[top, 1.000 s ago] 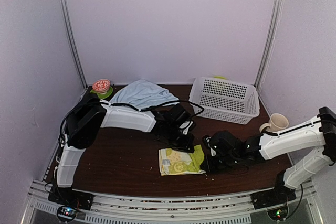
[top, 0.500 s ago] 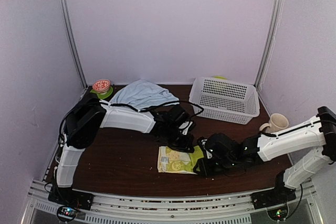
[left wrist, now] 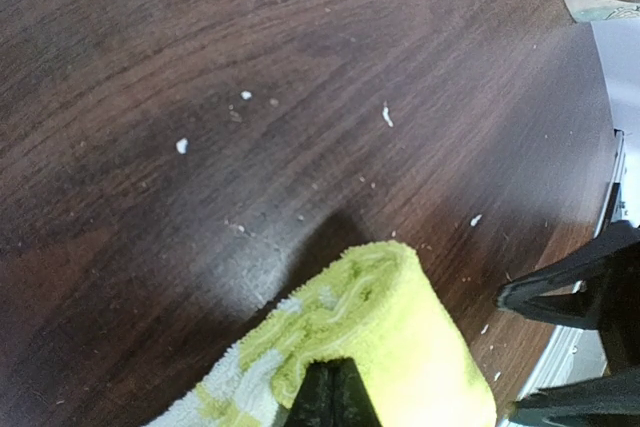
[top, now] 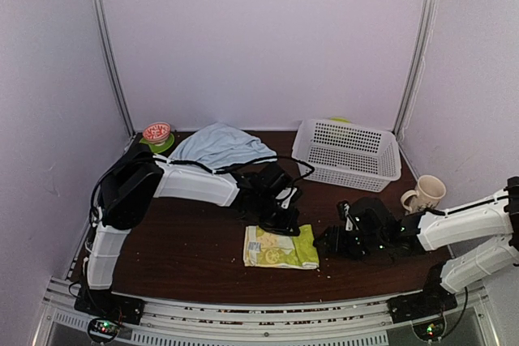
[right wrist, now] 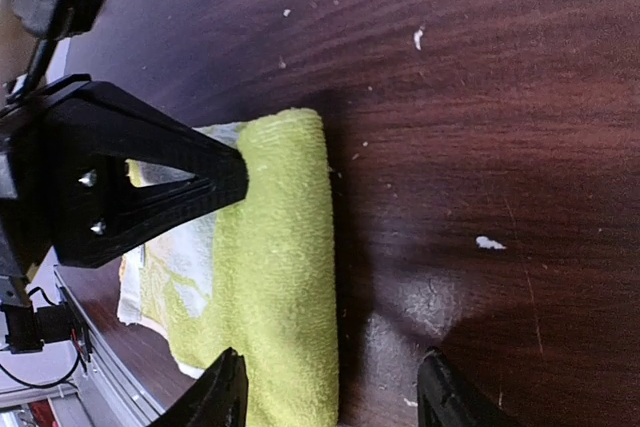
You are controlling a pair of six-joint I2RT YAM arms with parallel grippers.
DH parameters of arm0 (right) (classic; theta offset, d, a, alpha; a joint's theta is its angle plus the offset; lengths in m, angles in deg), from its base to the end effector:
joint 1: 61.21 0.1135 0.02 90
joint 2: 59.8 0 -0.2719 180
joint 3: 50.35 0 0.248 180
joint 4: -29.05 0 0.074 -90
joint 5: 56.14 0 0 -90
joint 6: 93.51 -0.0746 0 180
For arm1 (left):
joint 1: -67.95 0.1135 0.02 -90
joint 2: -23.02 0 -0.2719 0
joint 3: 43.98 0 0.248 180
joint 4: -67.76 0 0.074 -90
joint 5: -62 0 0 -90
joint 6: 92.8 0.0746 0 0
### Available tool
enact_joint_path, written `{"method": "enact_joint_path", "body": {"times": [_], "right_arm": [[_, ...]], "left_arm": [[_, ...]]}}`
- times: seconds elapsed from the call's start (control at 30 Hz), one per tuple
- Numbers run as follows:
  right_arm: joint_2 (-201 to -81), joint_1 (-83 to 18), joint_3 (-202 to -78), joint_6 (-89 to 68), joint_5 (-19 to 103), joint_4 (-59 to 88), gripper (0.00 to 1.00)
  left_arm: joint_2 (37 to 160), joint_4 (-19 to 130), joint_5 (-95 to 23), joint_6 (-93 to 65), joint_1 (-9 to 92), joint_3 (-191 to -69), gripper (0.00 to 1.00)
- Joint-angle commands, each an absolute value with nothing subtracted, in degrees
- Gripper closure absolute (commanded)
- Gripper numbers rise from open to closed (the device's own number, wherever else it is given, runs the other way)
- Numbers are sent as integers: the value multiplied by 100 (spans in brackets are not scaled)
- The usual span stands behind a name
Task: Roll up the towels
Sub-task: Roll the towel from the center of the board.
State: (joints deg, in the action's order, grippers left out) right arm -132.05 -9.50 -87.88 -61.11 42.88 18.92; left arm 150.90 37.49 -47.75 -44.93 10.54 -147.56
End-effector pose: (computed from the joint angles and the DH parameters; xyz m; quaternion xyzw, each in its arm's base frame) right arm 0.1430 0.2001 0.1271 0.0171 0.9209 0.3542 0.1622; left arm 0.2462 -0.4320 0.1085 0.1765 0.9232 -0.3344 0.0689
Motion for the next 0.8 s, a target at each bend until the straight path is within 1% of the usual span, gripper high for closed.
{"method": "enact_joint_path", "body": {"times": [0.0, 0.13, 0.27, 0.33, 0.47, 0.53, 0.63, 0.77], "right_arm": [[-13673, -1077, -8621, -6613, 4649, 2927, 43], [-14154, -1119, -8480, -6845, 4926, 3547, 50], [-14511, -1116, -8397, -7020, 5119, 3883, 61], [-14659, -1120, -8379, -7068, 5210, 4009, 69], [-14747, -1117, -8424, -6964, 5228, 3885, 89], [-14589, -1115, -8565, -6713, 5077, 3389, 99], [-14219, -1123, -8959, -6112, 4694, 2003, 100], [-13937, -1160, -9566, -5226, 4087, 448, 100]], "left_arm": [[15070, 3398, -4514, -4482, 1124, -14530, 100], [15016, 3385, -4498, -4475, 1126, -14510, 100], [14948, 3381, -4485, -4464, 1119, -14469, 100], [14926, 3379, -4477, -4467, 1117, -14456, 100], [14841, 3349, -4472, -4459, 1118, -14436, 100], [14713, 3271, -4445, -4424, 1117, -14422, 100], [14400, 3095, -4337, -4318, 1121, -14346, 99], [13905, 2811, -4082, -4159, 1126, -14186, 91]]}}
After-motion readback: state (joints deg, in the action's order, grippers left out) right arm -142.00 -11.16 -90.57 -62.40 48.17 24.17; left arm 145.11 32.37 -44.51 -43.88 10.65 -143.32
